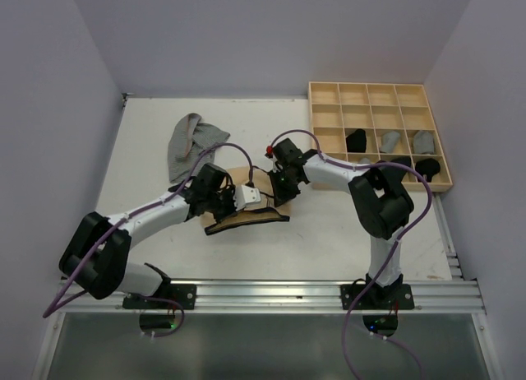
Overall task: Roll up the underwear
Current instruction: Fold the underwear
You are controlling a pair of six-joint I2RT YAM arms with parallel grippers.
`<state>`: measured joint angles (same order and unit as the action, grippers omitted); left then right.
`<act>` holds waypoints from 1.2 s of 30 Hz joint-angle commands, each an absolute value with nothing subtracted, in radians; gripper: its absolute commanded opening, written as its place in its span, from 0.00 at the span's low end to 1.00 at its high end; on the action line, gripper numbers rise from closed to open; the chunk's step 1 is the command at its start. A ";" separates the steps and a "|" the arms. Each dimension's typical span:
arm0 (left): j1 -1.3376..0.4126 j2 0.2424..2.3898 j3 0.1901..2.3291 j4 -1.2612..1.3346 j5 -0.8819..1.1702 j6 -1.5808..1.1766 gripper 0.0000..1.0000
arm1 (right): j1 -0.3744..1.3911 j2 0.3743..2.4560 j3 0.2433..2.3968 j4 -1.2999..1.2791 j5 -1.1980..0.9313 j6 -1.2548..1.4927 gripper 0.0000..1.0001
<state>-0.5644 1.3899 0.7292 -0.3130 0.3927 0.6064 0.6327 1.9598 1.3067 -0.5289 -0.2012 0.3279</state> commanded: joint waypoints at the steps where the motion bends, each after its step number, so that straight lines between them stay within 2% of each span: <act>1: -0.569 1.388 0.724 -0.356 0.443 0.647 0.00 | 0.630 1.983 1.285 -0.520 -0.195 0.324 0.09; 10: -0.569 1.486 0.683 -0.321 0.408 0.658 0.04 | 0.624 1.954 1.279 -0.543 -0.181 0.305 0.09; 13: -0.569 1.473 0.689 -0.334 0.400 0.657 0.13 | 0.624 1.924 1.281 -0.552 -0.184 0.291 0.09; 17: -0.569 1.372 0.727 -0.396 0.408 0.644 0.31 | 0.624 1.858 1.289 -0.577 -0.193 0.290 0.12; 20: -0.566 1.257 0.753 -0.455 0.403 0.631 0.37 | 0.624 1.793 1.293 -0.604 -0.201 0.296 0.15; 25: -0.548 1.141 0.752 -0.532 0.370 0.627 0.41 | 0.624 1.735 1.293 -0.644 -0.210 0.298 0.18; 31: -0.416 1.146 0.692 -0.551 0.419 0.650 0.42 | 0.624 1.750 1.250 -0.637 -0.230 0.293 0.19; 36: -0.357 1.176 0.646 -0.490 0.351 0.640 0.43 | 0.624 1.770 1.192 -0.618 -0.175 0.291 0.20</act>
<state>-0.3695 1.1538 0.6727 -0.5156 0.3763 0.6399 0.6273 1.7592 1.2156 -0.6167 -0.2001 0.3054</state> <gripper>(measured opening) 0.424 0.194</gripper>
